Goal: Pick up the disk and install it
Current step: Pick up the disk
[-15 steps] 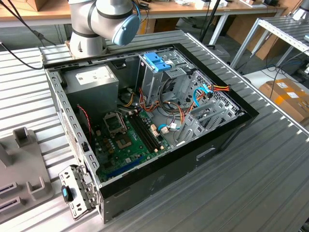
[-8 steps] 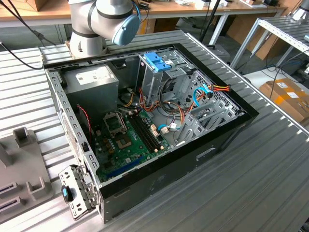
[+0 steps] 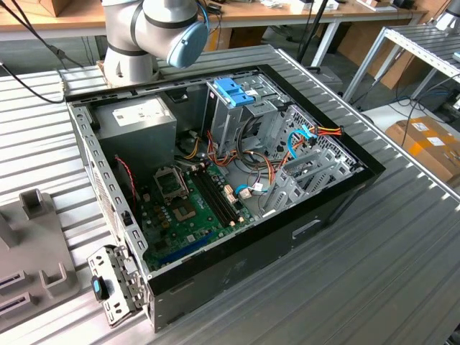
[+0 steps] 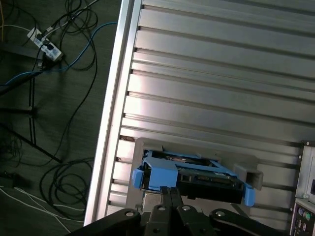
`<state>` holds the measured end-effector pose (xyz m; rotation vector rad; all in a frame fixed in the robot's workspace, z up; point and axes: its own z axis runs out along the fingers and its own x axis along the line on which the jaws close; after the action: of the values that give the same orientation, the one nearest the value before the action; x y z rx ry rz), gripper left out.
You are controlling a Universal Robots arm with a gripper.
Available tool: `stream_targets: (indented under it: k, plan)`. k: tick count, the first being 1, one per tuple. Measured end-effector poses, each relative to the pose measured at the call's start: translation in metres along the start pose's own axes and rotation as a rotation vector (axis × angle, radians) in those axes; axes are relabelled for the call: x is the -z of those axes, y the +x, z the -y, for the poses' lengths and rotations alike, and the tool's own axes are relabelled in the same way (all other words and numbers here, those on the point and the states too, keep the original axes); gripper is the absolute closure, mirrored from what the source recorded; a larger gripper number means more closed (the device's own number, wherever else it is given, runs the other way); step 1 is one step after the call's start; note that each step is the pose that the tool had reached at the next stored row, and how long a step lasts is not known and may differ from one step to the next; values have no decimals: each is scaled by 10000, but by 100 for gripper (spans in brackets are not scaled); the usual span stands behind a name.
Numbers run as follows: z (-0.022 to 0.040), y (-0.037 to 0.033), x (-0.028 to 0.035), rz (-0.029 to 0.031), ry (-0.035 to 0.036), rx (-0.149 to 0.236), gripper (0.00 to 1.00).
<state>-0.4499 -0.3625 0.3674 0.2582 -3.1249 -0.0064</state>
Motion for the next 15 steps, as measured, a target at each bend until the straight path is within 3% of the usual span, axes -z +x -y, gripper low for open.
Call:
stream_targets:
  k: [3,10,15]
  plan:
    - [-1,0,0,-1,0,90,89]
    - [-2,0,0,-4,4,685,89]
    - [-2,0,0,-4,4,700,89]
